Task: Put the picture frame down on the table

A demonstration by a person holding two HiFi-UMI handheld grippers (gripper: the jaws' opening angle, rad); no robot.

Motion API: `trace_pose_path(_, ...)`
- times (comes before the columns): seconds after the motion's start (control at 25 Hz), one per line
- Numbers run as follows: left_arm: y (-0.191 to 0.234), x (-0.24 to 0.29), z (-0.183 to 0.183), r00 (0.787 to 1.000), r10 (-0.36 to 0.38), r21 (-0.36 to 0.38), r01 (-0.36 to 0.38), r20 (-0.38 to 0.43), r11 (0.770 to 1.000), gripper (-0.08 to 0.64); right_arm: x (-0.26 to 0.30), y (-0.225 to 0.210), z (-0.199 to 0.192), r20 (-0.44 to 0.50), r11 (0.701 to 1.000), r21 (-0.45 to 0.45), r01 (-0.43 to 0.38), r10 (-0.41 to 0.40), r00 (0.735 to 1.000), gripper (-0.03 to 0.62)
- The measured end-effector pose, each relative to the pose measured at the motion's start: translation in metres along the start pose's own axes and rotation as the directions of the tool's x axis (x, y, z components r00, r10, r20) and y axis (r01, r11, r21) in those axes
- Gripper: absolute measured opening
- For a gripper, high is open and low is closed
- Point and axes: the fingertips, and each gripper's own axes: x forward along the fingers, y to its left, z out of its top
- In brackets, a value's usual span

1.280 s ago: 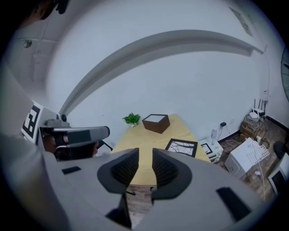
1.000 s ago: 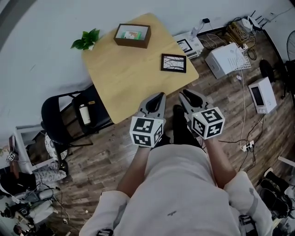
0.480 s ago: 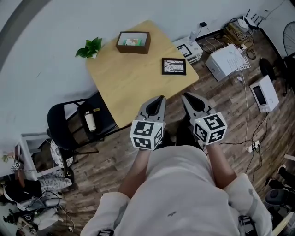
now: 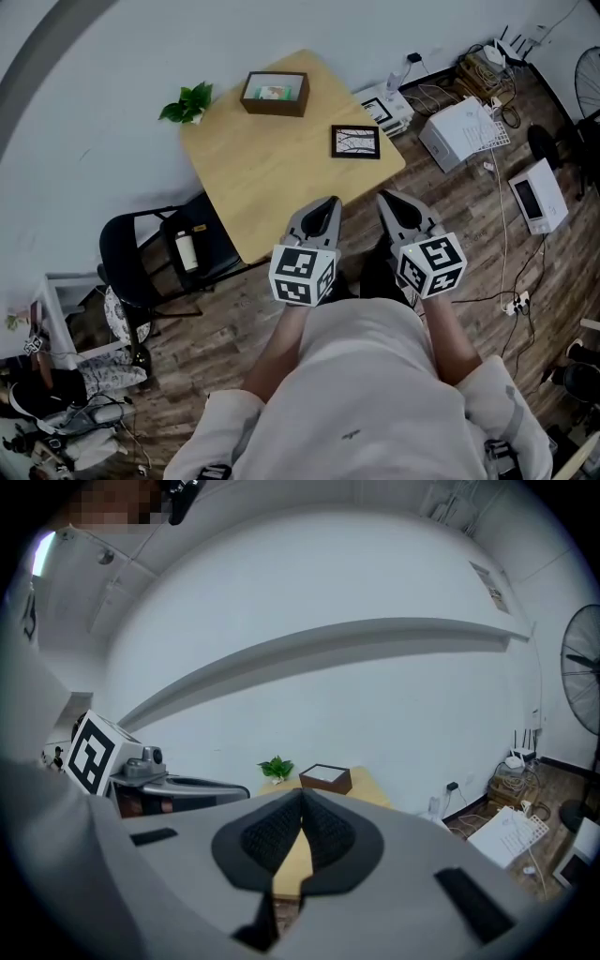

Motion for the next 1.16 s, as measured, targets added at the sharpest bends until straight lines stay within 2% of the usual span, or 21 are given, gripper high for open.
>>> trace_pose_path(1.16, -0.0049, 0.0068, -0.0093, 1.000, -0.004, -0.003, 0.004, -0.021, 1.000, 0.006, -0.0029, -0.0078, -0.0080, -0.012, 1.000, -0.010, 0.013, -0.013, 1.000, 0.000)
